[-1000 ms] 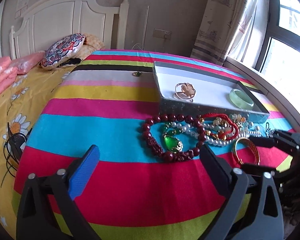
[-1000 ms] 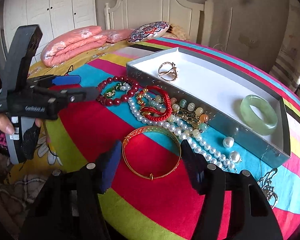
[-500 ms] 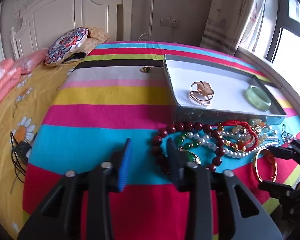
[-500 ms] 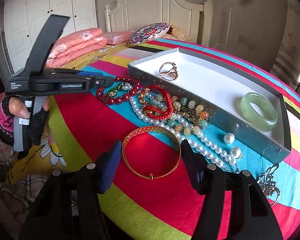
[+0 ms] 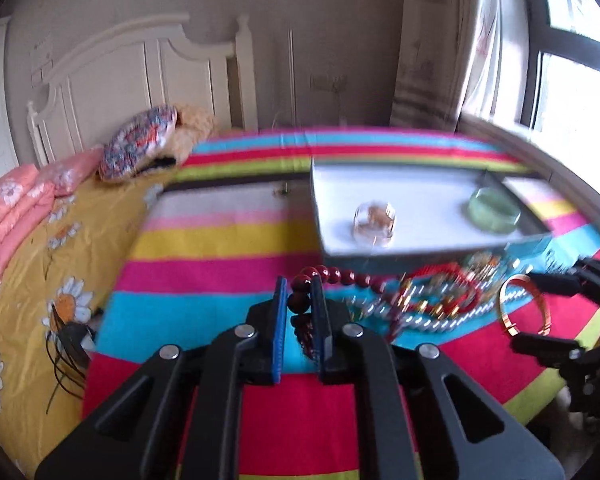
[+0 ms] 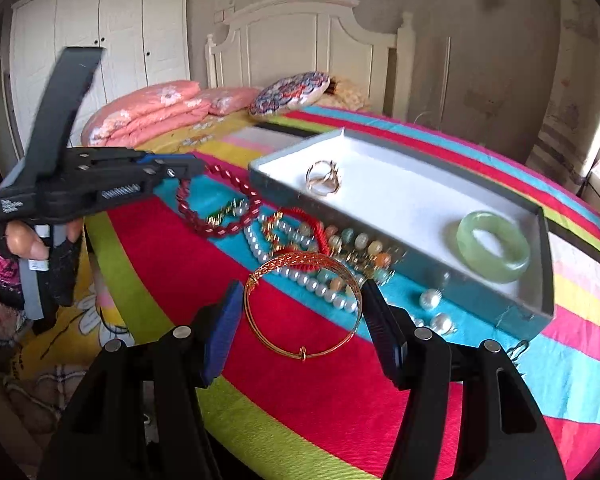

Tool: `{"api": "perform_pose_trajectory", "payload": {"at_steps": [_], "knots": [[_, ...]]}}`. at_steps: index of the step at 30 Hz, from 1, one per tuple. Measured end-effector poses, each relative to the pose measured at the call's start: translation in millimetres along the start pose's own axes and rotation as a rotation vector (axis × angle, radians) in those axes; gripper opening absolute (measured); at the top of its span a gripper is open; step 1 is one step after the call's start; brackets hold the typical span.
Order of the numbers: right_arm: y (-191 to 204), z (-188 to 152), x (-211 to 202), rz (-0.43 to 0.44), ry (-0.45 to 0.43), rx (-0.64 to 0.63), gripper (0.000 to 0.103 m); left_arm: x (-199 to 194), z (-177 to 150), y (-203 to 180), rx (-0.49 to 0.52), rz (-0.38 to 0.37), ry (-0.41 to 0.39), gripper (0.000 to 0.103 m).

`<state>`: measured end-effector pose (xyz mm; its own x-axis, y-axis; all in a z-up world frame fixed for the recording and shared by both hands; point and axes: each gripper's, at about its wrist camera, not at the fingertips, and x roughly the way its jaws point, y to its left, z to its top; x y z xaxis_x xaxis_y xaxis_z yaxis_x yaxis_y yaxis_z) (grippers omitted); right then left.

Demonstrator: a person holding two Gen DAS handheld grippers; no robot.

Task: Organize jewelry
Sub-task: 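Grasp the dark red bead bracelet with the left tool, then carry the bead bracelet into the tray with the left tool while the right grasps the gold bangle into it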

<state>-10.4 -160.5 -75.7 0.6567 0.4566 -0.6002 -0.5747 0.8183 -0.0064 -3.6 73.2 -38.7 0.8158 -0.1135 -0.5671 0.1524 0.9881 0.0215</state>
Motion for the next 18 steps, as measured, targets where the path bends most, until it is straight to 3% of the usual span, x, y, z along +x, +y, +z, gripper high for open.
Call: {"api": "perform_pose_trajectory", "payload": {"at_steps": [7, 18], "knots": [[-4, 1, -2, -0.011, -0.007, 0.01, 0.059, -28, 21, -5, 0.004, -0.034, -0.074, 0.011], [-8, 0, -8, -0.02, -0.02, 0.029, 0.059, -37, 43, -16, 0.031, -0.078, -0.116, 0.011]]}}
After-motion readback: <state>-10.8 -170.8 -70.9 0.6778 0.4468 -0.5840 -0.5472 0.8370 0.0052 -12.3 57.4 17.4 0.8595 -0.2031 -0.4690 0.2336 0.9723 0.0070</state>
